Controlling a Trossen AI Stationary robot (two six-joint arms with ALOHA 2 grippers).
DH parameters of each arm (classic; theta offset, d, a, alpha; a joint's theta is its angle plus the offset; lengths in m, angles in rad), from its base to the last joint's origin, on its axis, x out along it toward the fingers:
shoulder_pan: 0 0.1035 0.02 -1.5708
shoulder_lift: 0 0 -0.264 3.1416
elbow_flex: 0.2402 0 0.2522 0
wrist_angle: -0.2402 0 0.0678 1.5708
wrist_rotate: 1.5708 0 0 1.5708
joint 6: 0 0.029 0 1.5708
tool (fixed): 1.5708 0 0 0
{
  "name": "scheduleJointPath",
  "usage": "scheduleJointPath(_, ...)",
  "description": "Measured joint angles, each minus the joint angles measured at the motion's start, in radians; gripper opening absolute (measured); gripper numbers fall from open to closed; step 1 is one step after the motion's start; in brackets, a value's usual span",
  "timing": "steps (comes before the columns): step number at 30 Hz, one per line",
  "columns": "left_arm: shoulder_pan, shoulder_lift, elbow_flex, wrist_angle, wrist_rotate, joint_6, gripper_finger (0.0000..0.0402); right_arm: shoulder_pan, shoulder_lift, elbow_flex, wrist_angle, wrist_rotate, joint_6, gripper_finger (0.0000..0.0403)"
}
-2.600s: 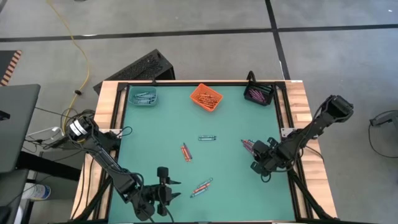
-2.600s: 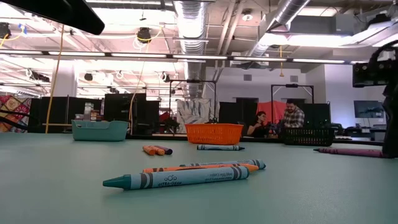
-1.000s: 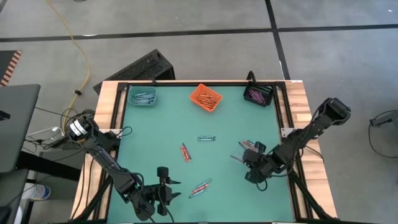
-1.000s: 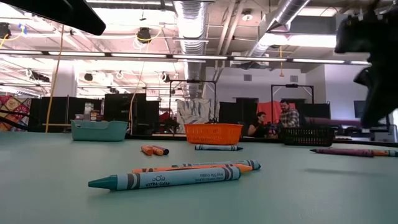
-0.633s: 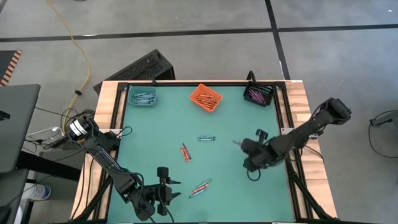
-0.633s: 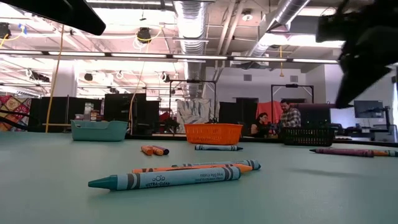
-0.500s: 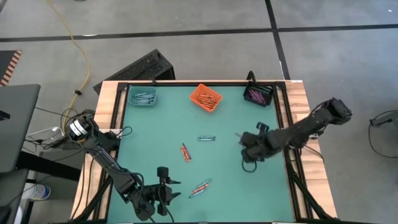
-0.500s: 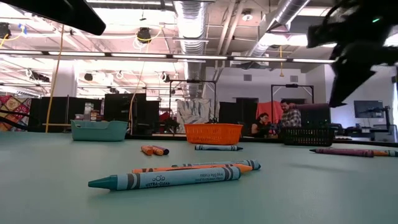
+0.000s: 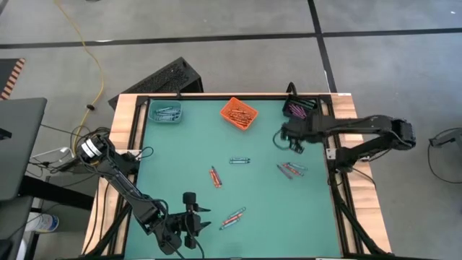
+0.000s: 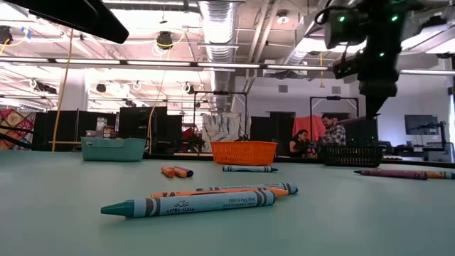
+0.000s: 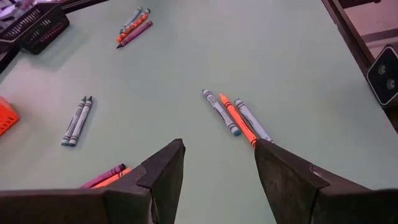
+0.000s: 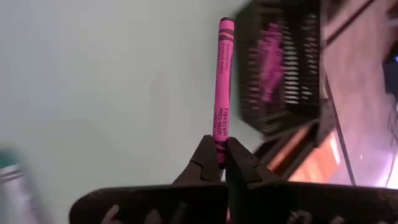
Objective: Sort crayons
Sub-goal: Put the crayon into the black bin
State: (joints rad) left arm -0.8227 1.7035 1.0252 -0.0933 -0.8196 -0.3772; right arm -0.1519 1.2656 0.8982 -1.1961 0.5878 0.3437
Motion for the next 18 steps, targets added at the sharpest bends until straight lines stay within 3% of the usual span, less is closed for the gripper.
scheduleJointPath(11,0.001,0.0,0.0,0.001,0.0,-0.074,0.0187,-0.403,-0.03,0.0,0.117,0.018,-0.349,0.0003)
scheduleJointPath(18,0.001,0.0,0.0,0.002,0.0,-0.102,0.0187,-0.569,-0.029,0.0,0.246,-0.095,-0.485,0.0003)
